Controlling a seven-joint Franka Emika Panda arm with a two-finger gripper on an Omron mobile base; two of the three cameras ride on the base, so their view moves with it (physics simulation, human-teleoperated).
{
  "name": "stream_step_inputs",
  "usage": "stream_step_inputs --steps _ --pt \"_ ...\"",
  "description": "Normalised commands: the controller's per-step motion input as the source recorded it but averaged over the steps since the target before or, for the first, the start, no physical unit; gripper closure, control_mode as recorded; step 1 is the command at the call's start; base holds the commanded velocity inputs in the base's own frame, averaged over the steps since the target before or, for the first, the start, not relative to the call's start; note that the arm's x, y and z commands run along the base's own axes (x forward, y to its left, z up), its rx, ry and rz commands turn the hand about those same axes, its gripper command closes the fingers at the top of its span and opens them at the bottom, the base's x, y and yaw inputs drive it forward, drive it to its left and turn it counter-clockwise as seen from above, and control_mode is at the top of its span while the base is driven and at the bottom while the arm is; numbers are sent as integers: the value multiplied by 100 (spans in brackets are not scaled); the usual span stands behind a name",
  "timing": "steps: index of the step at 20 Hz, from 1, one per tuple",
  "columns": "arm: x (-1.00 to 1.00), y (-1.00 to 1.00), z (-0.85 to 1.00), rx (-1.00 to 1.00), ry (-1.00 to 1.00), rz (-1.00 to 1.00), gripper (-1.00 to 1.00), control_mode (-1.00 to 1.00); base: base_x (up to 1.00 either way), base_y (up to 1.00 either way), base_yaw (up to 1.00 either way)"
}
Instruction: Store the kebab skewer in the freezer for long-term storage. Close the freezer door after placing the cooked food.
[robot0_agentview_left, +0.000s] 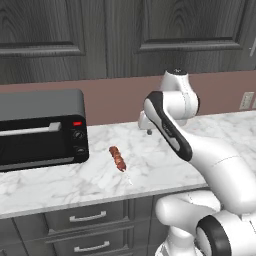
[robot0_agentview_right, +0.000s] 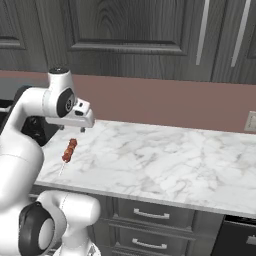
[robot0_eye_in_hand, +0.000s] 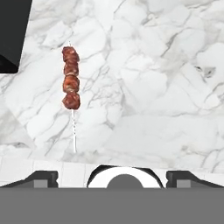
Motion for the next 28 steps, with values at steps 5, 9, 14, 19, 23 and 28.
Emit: stream_step_inputs --steps 5,9,14,19,23,28 --pt "0 54 -45 -1 0 4 -100 -100 0 0 0" --pt "0 46 -47 -2 0 7 -100 -100 0 0 0" --pt "1 48 -50 -4 2 9 -100 -100 0 0 0" --pt "6 47 -39 -3 7 6 -100 -100 0 0 0" --pt "15 18 -26 -1 12 1 -100 -100 0 0 0" --pt "39 -1 -18 0 2 2 -100 -100 0 0 0"
